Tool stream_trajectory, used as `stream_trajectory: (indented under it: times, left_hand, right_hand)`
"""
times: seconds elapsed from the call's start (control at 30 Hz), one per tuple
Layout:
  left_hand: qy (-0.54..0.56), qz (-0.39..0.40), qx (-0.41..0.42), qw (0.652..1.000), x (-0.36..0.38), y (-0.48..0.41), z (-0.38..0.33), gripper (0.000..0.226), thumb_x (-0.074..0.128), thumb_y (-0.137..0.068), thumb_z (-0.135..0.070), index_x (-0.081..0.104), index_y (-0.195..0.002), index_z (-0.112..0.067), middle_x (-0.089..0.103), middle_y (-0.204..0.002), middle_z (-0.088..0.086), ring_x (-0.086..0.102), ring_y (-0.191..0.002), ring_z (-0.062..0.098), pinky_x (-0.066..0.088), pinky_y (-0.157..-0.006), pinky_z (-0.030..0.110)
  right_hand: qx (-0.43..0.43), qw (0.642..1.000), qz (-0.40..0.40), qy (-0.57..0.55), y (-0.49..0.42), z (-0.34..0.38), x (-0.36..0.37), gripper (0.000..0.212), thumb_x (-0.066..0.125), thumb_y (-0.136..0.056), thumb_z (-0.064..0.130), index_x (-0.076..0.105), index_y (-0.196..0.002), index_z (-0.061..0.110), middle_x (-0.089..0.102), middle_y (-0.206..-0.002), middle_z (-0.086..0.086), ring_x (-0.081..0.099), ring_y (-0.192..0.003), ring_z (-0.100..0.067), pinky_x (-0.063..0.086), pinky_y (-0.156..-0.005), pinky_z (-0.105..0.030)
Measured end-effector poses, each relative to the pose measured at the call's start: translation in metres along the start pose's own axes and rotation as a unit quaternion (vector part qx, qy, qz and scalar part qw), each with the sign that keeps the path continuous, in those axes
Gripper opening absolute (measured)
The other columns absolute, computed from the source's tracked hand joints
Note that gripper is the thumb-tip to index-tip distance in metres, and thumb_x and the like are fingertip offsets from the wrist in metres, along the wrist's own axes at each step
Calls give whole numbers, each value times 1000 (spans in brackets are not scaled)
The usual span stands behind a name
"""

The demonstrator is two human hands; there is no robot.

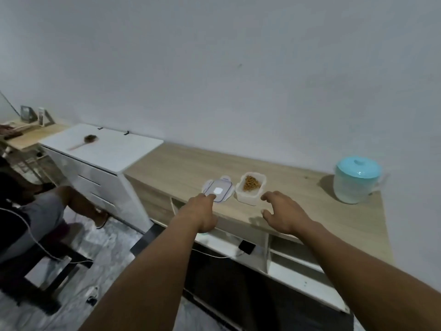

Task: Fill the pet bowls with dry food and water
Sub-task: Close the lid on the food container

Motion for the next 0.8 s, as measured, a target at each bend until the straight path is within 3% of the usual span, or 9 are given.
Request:
stream_trajectory:
  times: [0.23,0.53,0.8]
  left_hand:
    - [5,11,1,1000,31,-85,41,69,61,-83,-29,35,-147,-21,44,-141,8,45,-126,31,45,-102,47]
    - [-29,40,27,998,81,-167,71,58,65,-85,-31,43,-137,-19,43,-139,7,41,-126,30,48,-96,48]
    - [-49,26,116,992,107,-222,92,42,60,-85,-24,50,-126,-21,48,-130,5,45,-118,29,49,-88,46]
  right_hand:
    - [-33,997,9,69,-104,8,45,48,56,-91,37,53,-137,23,54,-143,-5,49,-128,-28,45,-99,-41]
    - [-103,985,19,135,-185,28,99,51,63,-81,23,62,-131,20,59,-135,-3,40,-138,-27,28,-110,-44]
    - [-77,963,72,250,-225,40,133,42,46,-99,26,54,-140,20,40,-156,-6,13,-153,-28,5,-122,-55]
Point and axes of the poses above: each hand's wrist, its own y-axis away from the middle knuckle, its own x-axis out of the palm, z = x × y, the point moved 7 cm from there along -y, towards the middle knuckle
